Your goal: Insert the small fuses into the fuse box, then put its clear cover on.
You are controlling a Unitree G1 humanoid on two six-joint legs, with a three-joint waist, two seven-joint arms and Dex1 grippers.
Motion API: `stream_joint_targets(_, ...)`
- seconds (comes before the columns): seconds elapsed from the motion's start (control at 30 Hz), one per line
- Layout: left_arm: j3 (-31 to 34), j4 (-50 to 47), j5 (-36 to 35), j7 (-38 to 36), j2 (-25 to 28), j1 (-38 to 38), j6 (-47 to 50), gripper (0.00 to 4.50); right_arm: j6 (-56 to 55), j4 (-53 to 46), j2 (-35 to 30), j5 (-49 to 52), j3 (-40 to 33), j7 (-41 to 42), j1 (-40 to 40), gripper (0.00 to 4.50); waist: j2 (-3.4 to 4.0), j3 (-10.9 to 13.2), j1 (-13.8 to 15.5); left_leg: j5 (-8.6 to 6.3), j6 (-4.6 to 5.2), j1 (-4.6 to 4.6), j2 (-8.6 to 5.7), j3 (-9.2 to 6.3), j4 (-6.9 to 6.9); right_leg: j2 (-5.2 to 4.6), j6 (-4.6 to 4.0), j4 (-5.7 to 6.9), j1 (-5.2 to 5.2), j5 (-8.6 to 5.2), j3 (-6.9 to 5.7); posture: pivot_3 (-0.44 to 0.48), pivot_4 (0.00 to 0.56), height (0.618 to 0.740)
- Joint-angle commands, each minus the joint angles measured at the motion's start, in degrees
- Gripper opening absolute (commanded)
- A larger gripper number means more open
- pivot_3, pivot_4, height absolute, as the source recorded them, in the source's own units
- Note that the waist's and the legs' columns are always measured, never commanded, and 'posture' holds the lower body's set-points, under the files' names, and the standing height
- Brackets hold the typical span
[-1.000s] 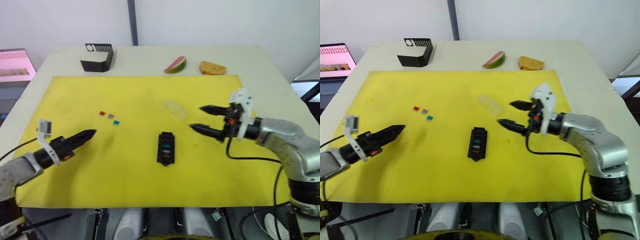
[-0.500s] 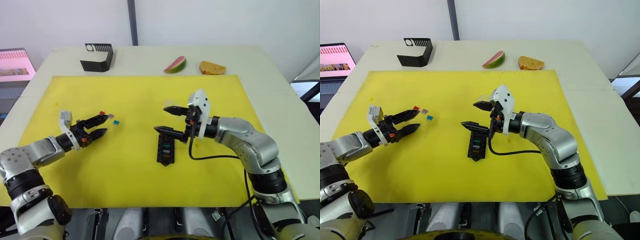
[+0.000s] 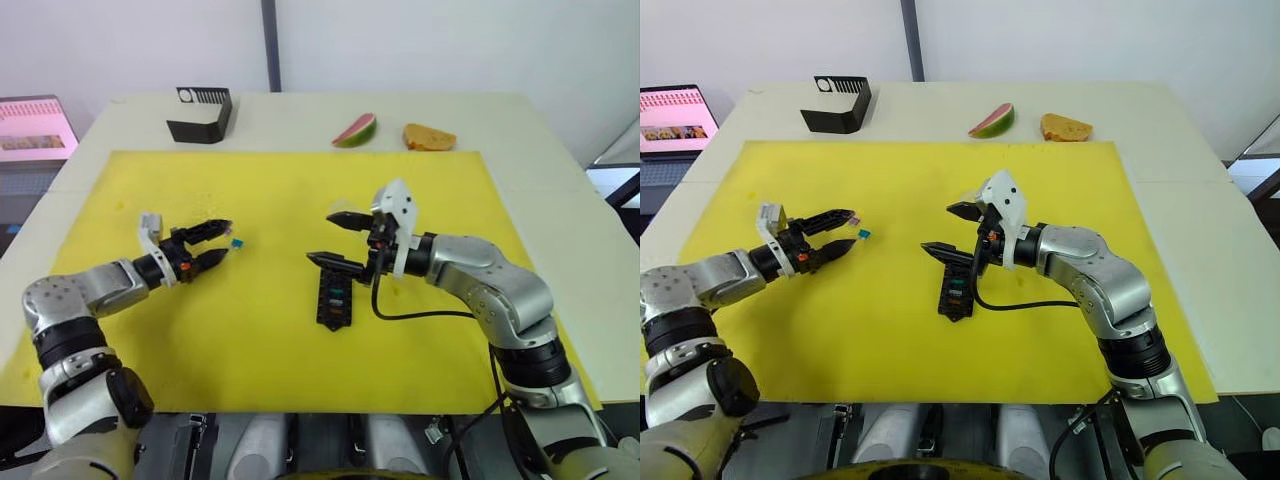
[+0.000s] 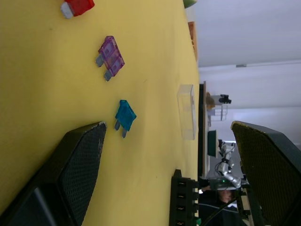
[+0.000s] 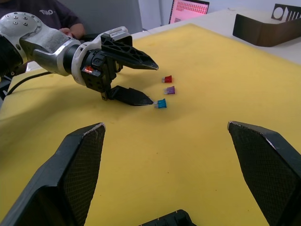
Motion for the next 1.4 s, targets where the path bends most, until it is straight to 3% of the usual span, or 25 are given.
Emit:
stream_joint_targets(0.03, -2.3, 0.8, 1.5, -0.5, -1.7, -1.4, 0.0, 4.50, -0.4, -2.1, -0.5, 0.0, -1.2, -0.4, -0.2, 4.41, 0.00, 0.0, 0.0, 0.00, 0.00, 0.00, 0.00, 0.00, 0.00, 0.00, 0.00, 0.00, 0.00, 0.00, 0.00, 0.000, 0.150, 0.740)
stream_joint_targets(0.3, -4.2, 0.8, 5.0, -1.6, -2.6, -1.9, -0.4, 4.50, -0.4, -2.2, -1.0, -0.8, -1.2, -1.0, -0.1, 4.41, 0.00, 0.0, -0.1, 0.00, 0.00, 0.00, 0.00, -0.01, 0.00, 0.00, 0.00, 0.00, 0.00, 0.00, 0.00, 0.000, 0.150, 0.740)
stream_joint_targets(0.4, -3.7, 1.5, 6.3, -1.6, -2.6, -1.7, -1.8, 3.62, -0.4, -2.2, -1.4, -0.8, -1.5, -1.1, -0.1, 4.50, 0.00, 0.0, -0.1, 0.00, 0.00, 0.00, 0.00, -0.02, 0.00, 0.00, 0.00, 0.00, 0.00, 0.00, 0.00, 0.000, 0.150, 0.740)
stream_joint_targets(0.5, -3.5, 1.8, 7.1, -1.9, -2.6, -1.7, -1.7, 2.13, -0.4, -2.2, -1.8, -0.8, -1.7, -1.2, -0.1, 4.50, 0.00, 0.0, -0.2, 0.00, 0.00, 0.00, 0.00, -0.02, 0.00, 0.00, 0.00, 0.00, -0.01, 0.00, 0.00, 0.000, 0.150, 0.740)
stream_joint_targets(0.63, -3.9, 1.4, 8.0, -2.0, -3.0, -1.7, -2.6, 2.13, -0.5, -2.0, -2.3, -0.7, -1.8, -1.3, -0.4, 4.50, 0.00, 0.0, -0.3, 0.00, 0.00, 0.00, 0.00, -0.02, -0.02, 0.00, 0.00, 0.00, -0.03, 0.00, 0.00, 0.000, 0.150, 0.740)
stream_joint_targets(0.67, -4.7, 0.5, 8.6, -2.2, -3.2, -1.2, -3.7, 1.92, -0.6, -2.0, -2.4, -0.8, -1.8, -1.4, -0.4, 4.50, 0.00, 0.0, -0.2, 0.00, 0.00, 0.00, 0.00, -0.02, -0.02, 0.00, 0.00, 0.00, -0.02, 0.00, 0.00, 0.000, 0.150, 0.740)
stream_joint_targets(0.7, -5.0, 0.0, 9.0, -2.0, -3.4, -1.0, -4.3, 1.69, -0.6, -1.9, -2.4, -0.8, -1.8, -1.4, -0.5, 4.50, 0.00, 0.0, -0.2, 0.00, 0.00, 0.00, 0.00, -0.02, -0.02, 0.00, 0.00, 0.00, -0.02, 0.00, 0.00, 0.000, 0.150, 0.740)
stream_joint_targets(0.8, -5.1, -0.8, 9.2, -2.2, -3.7, -0.6, -4.7, 0.32, -0.7, -1.7, -2.5, -1.0, -1.8, -1.4, -0.6, 4.50, 0.00, 0.0, -0.3, 0.00, 0.00, 0.00, 0.00, -0.02, -0.02, 0.00, 0.00, -0.01, -0.01, 0.00, 0.01, 0.000, 0.150, 0.740)
stream_joint_targets(0.83, -5.1, -1.3, 9.2, -2.3, -3.7, -0.4, -4.8, 0.05, -0.7, -1.6, -2.6, -1.0, -1.8, -1.4, -0.7, 4.50, 0.01, 0.0, -0.3, 0.00, 0.00, 0.00, 0.00, -0.02, -0.02, 0.00, 0.00, -0.01, -0.02, 0.00, 0.01, 0.000, 0.150, 0.740)
stream_joint_targets(0.97, -4.3, -3.8, 8.1, -2.7, -3.4, -0.3, -4.2, 0.05, -0.4, -2.0, -3.0, -0.8, -2.1, -1.3, -0.7, 4.50, 0.02, 0.0, -0.3, 0.00, -0.01, 0.00, 0.01, -0.02, -0.03, 0.00, 0.00, 0.00, -0.03, 0.00, 0.01, 0.000, 0.150, 0.740)
stream_joint_targets(1.13, -4.2, -14.4, 3.4, -3.8, -3.0, -0.8, 0.4, 0.05, 3.3, -5.2, -4.0, 3.2, -5.4, -2.0, 0.5, 4.50, -0.01, 0.0, -0.3, 0.00, 0.00, -0.08, 0.02, -0.04, -0.03, 0.00, 0.00, -0.02, -0.08, 0.00, 0.01, 0.000, 0.150, 0.740)
stream_joint_targets(1.23, -6.7, -25.5, -1.9, -6.9, -3.0, -0.8, 3.5, 0.05, 10.4, -7.2, -2.0, 12.2, -10.3, -3.9, 0.4, 4.50, -0.05, 0.0, -0.3, 0.00, 0.00, -0.12, 0.03, -0.05, -0.03, 0.00, 0.00, -0.05, -0.11, 0.00, 0.01, 0.000, 0.150, 0.740)
stream_joint_targets(1.4, -10.2, -34.2, -10.7, -10.5, -3.0, -2.2, 7.7, 0.05, 22.7, -6.6, -0.7, 28.5, -15.7, -6.6, -1.7, 4.50, -0.04, 0.0, -0.5, 0.00, 0.00, -0.11, 0.05, -0.05, -0.04, 0.00, 0.00, -0.05, -0.09, 0.00, 0.01, 0.000, 0.150, 0.740)
